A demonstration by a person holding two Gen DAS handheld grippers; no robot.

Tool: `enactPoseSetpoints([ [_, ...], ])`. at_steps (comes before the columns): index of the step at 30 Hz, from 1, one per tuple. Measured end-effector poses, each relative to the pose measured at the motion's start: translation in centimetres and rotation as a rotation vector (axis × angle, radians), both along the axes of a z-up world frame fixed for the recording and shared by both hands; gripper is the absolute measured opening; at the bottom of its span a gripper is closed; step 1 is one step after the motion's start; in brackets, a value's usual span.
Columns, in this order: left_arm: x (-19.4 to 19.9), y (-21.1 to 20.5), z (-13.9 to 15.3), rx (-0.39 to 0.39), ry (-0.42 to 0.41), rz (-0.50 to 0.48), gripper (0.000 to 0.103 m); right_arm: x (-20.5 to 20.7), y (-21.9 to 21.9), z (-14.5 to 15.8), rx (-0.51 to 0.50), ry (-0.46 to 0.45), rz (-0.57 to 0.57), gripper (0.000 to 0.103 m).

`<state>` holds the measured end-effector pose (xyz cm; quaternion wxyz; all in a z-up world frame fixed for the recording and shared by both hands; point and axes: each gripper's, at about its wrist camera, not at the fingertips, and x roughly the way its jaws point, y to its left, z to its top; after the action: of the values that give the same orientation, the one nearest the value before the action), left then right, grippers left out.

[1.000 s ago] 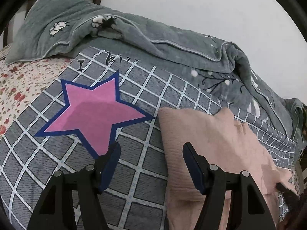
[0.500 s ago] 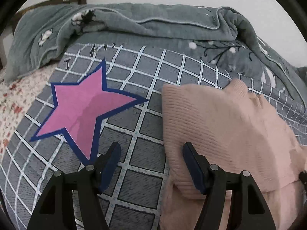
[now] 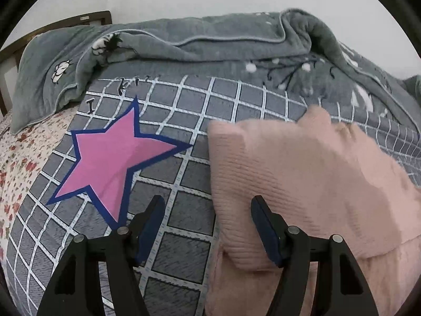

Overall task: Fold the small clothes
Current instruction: 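Grasp the other sweater sleeve cuff with the right tool, then lift and fold the held sleeve across the sweater body with the right tool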

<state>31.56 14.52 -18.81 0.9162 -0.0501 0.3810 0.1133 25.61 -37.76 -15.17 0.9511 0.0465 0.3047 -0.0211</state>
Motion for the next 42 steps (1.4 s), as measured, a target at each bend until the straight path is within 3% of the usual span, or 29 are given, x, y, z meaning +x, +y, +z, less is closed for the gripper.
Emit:
enactPoseSetpoints([
  [8, 0.1, 0.2, -0.5, -0.029, 0.005, -0.006, 0.074, -1.8, -8.0, -1.6, 0.033, 0.041, -0.140, 0.051],
  [17, -0.3, 0.1, -0.5, -0.020, 0.004, 0.012, 0.078, -1.8, -13.4, -5.9, 0.117, 0.168, -0.240, 0.051],
  [25, -0.3, 0.3, -0.6, -0.033, 0.003, 0.012, 0.078, -1.9, -15.1, -6.2, 0.210, 0.152, -0.241, 0.051],
  [34, -0.2, 0.4, -0.7, -0.047, 0.006, 0.011, 0.079, -1.1, -15.8, -6.4, 0.237, 0.134, -0.257, 0.051],
  [36, -0.1, 0.3, -0.7, -0.047, 0.006, 0.009, 0.079, -0.8, -15.7, -6.3, 0.218, 0.134, -0.267, 0.045],
  [38, -0.1, 0.3, -0.7, -0.049, 0.007, 0.006, 0.079, -0.4, -15.5, -6.2, 0.188, 0.135, -0.284, 0.023],
  [41, -0.1, 0.4, -0.7, -0.057, 0.006, 0.001, 0.079, -0.2, -15.0, -5.8, 0.145, 0.121, -0.292, 0.008],
  [42, -0.1, 0.5, -0.7, -0.061, 0.005, -0.001, 0.079, -0.3, -14.5, -5.4, 0.113, 0.103, -0.297, 0.007],
])
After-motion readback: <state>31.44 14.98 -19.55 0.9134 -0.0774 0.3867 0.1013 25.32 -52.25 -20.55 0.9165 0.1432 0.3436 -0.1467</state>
